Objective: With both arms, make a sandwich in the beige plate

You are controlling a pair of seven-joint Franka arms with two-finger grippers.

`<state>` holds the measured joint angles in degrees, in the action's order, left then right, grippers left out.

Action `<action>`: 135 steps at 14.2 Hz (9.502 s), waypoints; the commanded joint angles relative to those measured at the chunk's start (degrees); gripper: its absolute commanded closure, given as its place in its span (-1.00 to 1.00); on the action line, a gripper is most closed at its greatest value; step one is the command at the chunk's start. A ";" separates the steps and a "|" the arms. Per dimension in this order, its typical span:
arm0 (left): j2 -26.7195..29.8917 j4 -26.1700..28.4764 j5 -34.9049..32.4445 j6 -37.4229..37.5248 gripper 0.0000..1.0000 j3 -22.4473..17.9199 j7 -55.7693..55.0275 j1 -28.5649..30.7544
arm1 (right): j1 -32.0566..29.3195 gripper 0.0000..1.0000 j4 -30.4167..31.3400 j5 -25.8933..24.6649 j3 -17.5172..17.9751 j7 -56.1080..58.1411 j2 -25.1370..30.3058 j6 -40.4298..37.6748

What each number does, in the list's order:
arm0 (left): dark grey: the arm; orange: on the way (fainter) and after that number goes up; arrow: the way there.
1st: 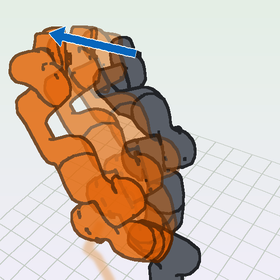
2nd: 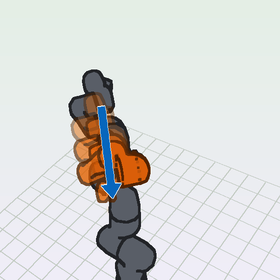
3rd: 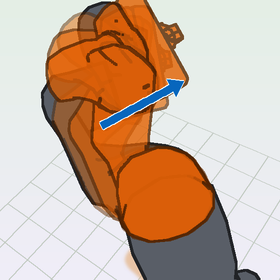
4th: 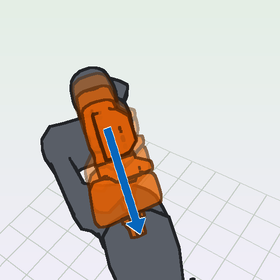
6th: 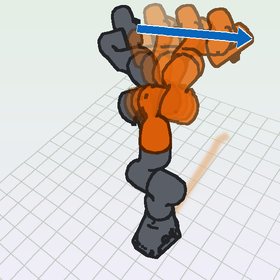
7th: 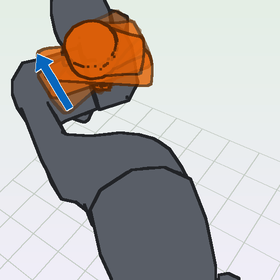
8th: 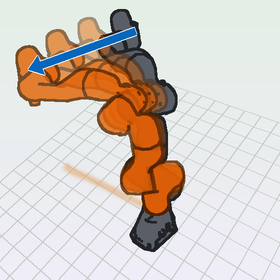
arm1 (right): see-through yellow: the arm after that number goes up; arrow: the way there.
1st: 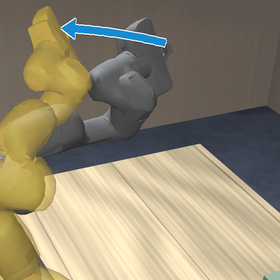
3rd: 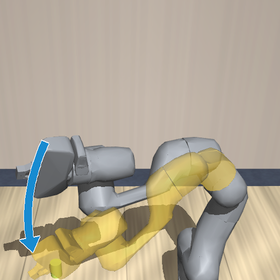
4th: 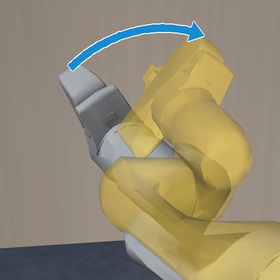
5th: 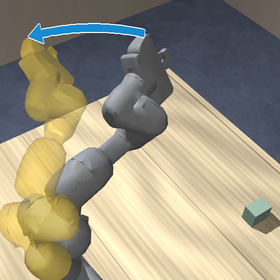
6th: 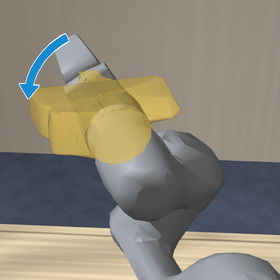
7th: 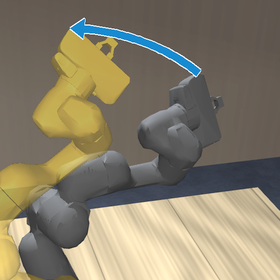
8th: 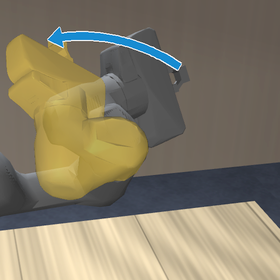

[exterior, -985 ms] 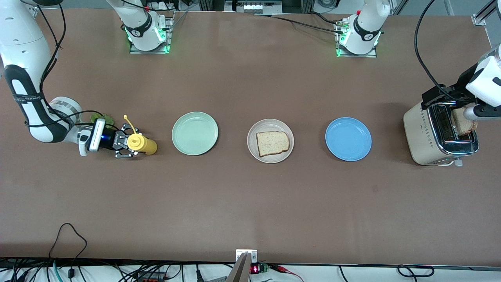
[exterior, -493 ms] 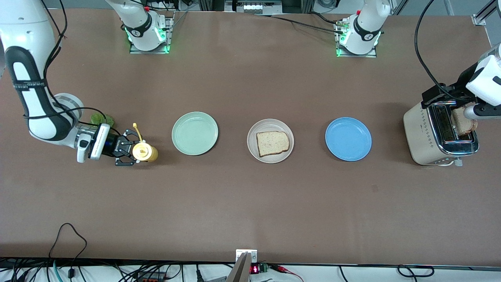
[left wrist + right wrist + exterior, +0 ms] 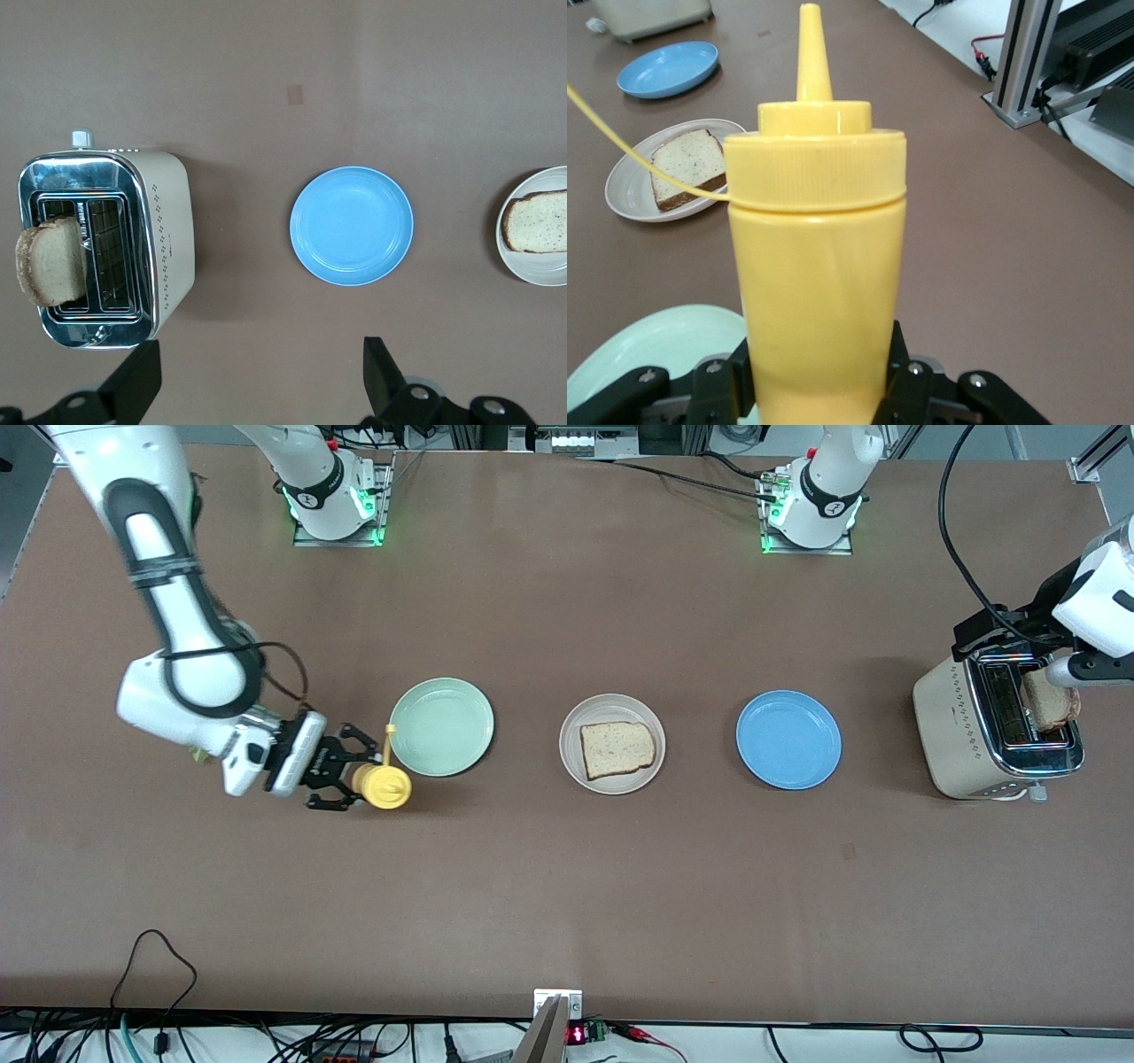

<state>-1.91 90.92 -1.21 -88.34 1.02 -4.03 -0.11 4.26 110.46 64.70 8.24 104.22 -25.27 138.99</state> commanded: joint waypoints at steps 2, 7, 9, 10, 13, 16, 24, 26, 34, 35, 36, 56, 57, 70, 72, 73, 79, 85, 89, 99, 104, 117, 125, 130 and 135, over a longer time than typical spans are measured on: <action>1.82 1.27 -0.12 -0.51 -1.00 0.21 0.52 0.11 | 7.24 1.00 1.34 -5.88 -0.68 -12.86 2.59 7.07; 2.17 1.63 0.77 -2.71 -1.00 0.21 0.60 -0.15 | 10.50 1.00 1.51 -13.70 -0.68 -20.88 2.59 9.02; 2.17 1.80 0.77 -2.97 -1.00 0.21 0.52 0.11 | 12.00 1.00 1.43 -18.70 -0.86 -27.01 2.59 9.11; 2.26 2.15 0.77 -2.97 -1.00 0.21 0.52 0.20 | 12.70 1.00 1.16 -23.34 -0.86 -31.92 2.59 9.11; 2.26 2.24 0.77 -2.97 -1.00 0.21 0.52 0.20 | 14.10 1.00 0.99 -36.88 -0.77 -45.72 2.59 8.67; 2.26 2.24 0.77 -2.97 -1.00 0.13 0.52 0.28 | 14.99 1.00 0.99 -41.22 -0.77 -50.68 2.59 6.83; 2.26 2.24 0.77 -2.71 -1.00 0.13 0.52 0.37 | 20.96 1.00 -2.16 -59.13 -1.12 -72.00 2.51 -1.41; 2.26 2.24 0.77 -2.71 -1.00 0.13 0.52 0.29 | 23.68 1.00 -6.99 -64.67 -1.12 -79.13 1.37 -7.65; 2.26 2.15 0.77 -2.45 -1.00 0.13 0.52 0.28 | 30.28 1.00 -15.80 -72.61 -1.12 -92.87 -4.96 -14.45; 2.26 2.15 0.77 -2.45 -1.00 0.13 0.52 0.28 | 30.98 1.00 -15.80 -72.69 -1.21 -93.31 -5.31 -14.45; 2.26 2.15 0.77 -2.36 -1.00 0.13 0.52 0.28 | 31.42 1.00 -15.98 -72.87 -1.29 -94.62 -5.58 -14.45; 2.26 2.07 0.68 -2.53 -1.00 0.21 0.43 0.11 | 37.32 1.00 -21.51 -81.84 -1.21 -96.92 -9.89 -22.71; 2.26 2.07 0.68 -2.62 -1.00 0.21 0.43 0.02 | 36.79 1.00 -21.95 -81.66 -1.21 -96.92 -9.63 -22.80; 2.26 2.07 0.68 -2.18 -1.00 0.13 0.43 0.28 | 9.66 1.00 -23.01 -57.61 -0.94 -56.28 -1.02 -32.01; 2.26 2.07 0.68 -2.27 -1.00 0.21 0.43 0.11 | 2.20 1.00 -22.92 -48.75 -0.94 -47.05 -0.40 -34.65; 2.26 1.98 0.68 -2.27 -1.00 0.21 0.43 -0.24 | -1.49 1.00 -22.75 -44.35 -0.94 -42.04 -0.48 -35.62; 2.26 1.89 0.68 -1.74 -1.00 1.44 0.34 0.02 | -13.38 1.00 -20.38 -30.27 -1.03 -24.97 -1.10 -40.99; 2.26 1.89 0.68 -1.57 -1.00 1.44 0.34 0.20 | -23.32 1.00 -14.32 -18.92 -1.03 -7.20 -3.65 -45.38; 2.26 1.80 0.68 -1.31 -1.00 1.53 0.34 0.20 | -25.87 1.00 -9.31 -11.98 -1.12 -0.44 -4.26 -45.38; 2.26 1.71 0.68 -1.04 -1.00 1.53 0.34 0.11 | -28.60 1.00 -8.07 -8.01 -1.03 10.66 -9.18 -46.53; 2.35 1.54 0.68 -0.95 -1.00 2.06 0.34 0.11 | -27.99 1.00 -7.63 -7.83 -1.12 10.92 -10.15 -46.00; 2.26 1.45 0.68 -0.60 -1.00 2.15 0.25 0.11 | -27.99 0.98 11.34 -3.71 -0.68 26.46 -2.24 -35.37; 2.26 1.36 0.68 -0.60 -1.00 2.24 0.34 0.02 | -28.16 0.93 12.68 -3.53 -0.68 34.21 -3.38 -32.03; 2.26 1.36 0.68 -0.51 -1.00 2.24 0.25 0.02 | -28.25 0.93 12.59 -3.35 -0.68 34.83 -4.61 -31.94; 2.26 1.36 0.68 -0.51 -1.00 2.32 0.25 -0.15 | -28.87 0.86 12.32 -3.08 -0.68 34.83 -5.32 -32.29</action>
<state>-0.94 91.58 -1.03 -89.39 3.17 -4.04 -0.31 -23.28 122.32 60.42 6.89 137.82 -30.92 107.33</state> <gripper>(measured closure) 0.000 0.498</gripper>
